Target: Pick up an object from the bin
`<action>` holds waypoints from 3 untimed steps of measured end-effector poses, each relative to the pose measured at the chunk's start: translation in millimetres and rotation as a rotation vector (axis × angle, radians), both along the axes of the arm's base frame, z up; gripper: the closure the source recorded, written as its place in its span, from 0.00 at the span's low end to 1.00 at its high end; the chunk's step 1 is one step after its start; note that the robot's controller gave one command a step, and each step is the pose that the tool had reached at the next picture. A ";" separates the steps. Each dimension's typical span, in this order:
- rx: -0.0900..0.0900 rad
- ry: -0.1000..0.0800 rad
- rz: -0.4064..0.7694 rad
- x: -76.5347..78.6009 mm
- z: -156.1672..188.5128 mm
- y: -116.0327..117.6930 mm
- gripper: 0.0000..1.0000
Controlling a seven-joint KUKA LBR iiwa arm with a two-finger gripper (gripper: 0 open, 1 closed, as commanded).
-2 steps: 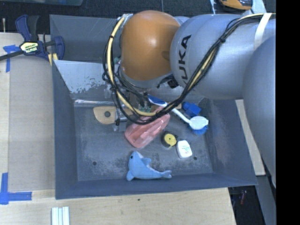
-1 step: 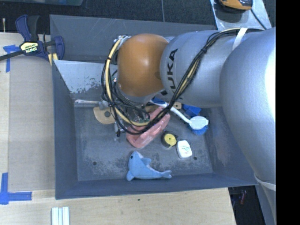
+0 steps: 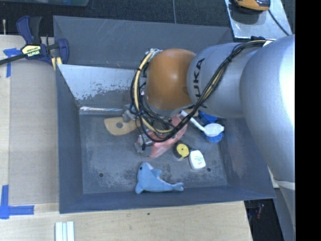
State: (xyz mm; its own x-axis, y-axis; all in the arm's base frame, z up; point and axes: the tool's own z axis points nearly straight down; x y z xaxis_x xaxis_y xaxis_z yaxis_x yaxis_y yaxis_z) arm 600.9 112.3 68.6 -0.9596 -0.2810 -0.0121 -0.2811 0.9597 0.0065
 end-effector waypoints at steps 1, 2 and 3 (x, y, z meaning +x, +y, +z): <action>0.001 -0.012 0.161 27.6 3.3 -12.2 1.00; 0.002 -0.012 0.161 27.5 3.6 -12.2 1.00; 0.001 -0.009 0.159 17.3 100.6 -1.0 1.00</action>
Offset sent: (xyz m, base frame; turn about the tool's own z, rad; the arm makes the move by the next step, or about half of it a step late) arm 0.0000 0.0000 0.0000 0.0000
